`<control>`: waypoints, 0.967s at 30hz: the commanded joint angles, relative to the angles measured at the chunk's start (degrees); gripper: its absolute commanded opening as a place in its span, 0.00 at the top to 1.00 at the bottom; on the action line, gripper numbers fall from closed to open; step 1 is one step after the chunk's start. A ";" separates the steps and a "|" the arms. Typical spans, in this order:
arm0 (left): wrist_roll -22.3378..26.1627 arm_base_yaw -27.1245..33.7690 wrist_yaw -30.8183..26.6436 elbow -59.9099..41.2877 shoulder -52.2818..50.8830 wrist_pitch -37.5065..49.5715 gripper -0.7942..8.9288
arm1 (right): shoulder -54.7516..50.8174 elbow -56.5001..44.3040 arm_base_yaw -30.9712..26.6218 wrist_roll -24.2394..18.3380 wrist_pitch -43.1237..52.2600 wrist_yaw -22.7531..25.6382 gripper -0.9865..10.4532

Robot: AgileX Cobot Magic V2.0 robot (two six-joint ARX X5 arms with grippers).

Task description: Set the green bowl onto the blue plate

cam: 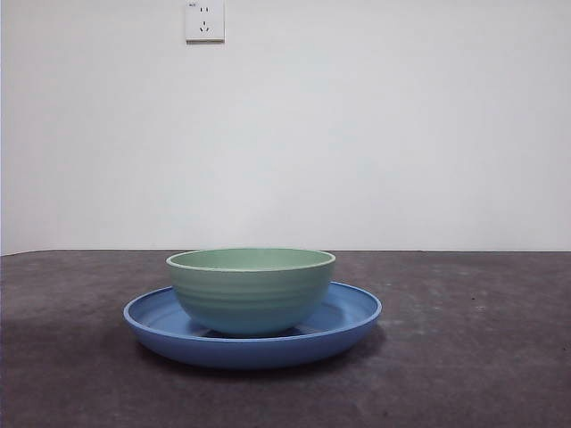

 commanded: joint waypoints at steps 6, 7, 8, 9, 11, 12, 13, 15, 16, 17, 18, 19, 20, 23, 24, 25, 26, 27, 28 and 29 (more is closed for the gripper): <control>5.01 17.73 -0.94 -22.77 -9.88 27.21 0.91 | 0.28 1.03 0.35 -0.48 0.26 -0.26 0.89; 4.79 19.10 -1.86 -26.08 -11.56 29.83 0.91 | 0.28 1.03 0.35 -0.48 0.26 -0.26 0.89; 4.44 20.09 -3.08 -29.05 -13.14 32.09 0.91 | 0.28 1.03 0.35 -0.48 0.26 -0.26 0.89; 3.76 20.81 -4.24 -31.61 -14.49 33.92 0.91 | 0.28 1.03 0.35 -0.48 0.26 -0.26 0.89; 2.10 21.90 -6.78 -36.54 -17.42 37.11 0.91 | 0.28 1.03 0.35 -0.48 0.26 -0.26 0.89; 1.44 22.21 -7.69 -38.34 -18.49 38.25 0.91 | 0.28 1.03 0.35 -0.48 0.26 -0.26 0.89; 0.96 22.53 -8.94 -40.11 -19.74 39.15 0.91 | 0.28 1.03 0.35 -0.48 0.26 -0.28 0.89; 0.92 23.08 -10.93 -42.56 -21.70 39.50 0.91 | 0.28 1.03 0.35 -0.48 0.26 -0.28 0.89; 0.90 23.30 -11.21 -43.60 -22.60 39.58 0.91 | 0.28 1.03 0.35 -0.48 0.26 -0.28 0.89; 0.90 23.58 -11.21 -44.59 -23.50 39.60 0.91 | 0.28 1.03 0.35 -0.48 0.26 -0.26 0.89; 0.92 23.78 -11.26 -45.33 -24.24 39.60 0.91 | 0.28 1.03 0.35 -0.48 0.26 -0.26 0.89; 0.92 24.02 -11.26 -46.21 -25.09 39.71 0.91 | 0.28 1.03 0.35 -0.48 0.26 -0.26 0.89; 0.92 24.20 -11.26 -47.01 -25.90 39.85 0.91 | 0.28 1.03 0.35 -0.48 0.26 -0.26 0.89; 0.90 24.57 -11.26 -49.29 -27.93 40.98 0.91 | 0.28 1.03 0.35 -0.48 0.26 -0.28 0.89; 0.92 24.65 -11.26 -49.70 -28.46 40.96 0.91 | 0.28 1.03 0.35 -0.48 0.24 -0.26 0.89; 0.96 24.72 -11.28 -50.18 -29.00 40.96 0.91 | 0.28 1.03 0.35 -0.48 0.24 -0.26 0.89; 1.11 24.81 -11.28 -50.58 -29.48 40.96 0.91 | 0.28 1.03 0.35 -0.48 0.26 -0.28 0.89; 1.11 24.87 -11.28 -50.93 -29.86 40.98 0.91 | 0.28 1.03 0.35 -0.48 0.24 -0.26 0.89; 1.11 24.94 -11.28 -51.28 -30.25 40.81 0.91 | 0.28 1.03 0.35 -0.48 0.26 -0.28 0.89; 1.11 25.00 -11.30 -51.25 -30.58 40.13 0.91 | 0.28 1.03 0.35 -0.48 0.24 -0.26 0.89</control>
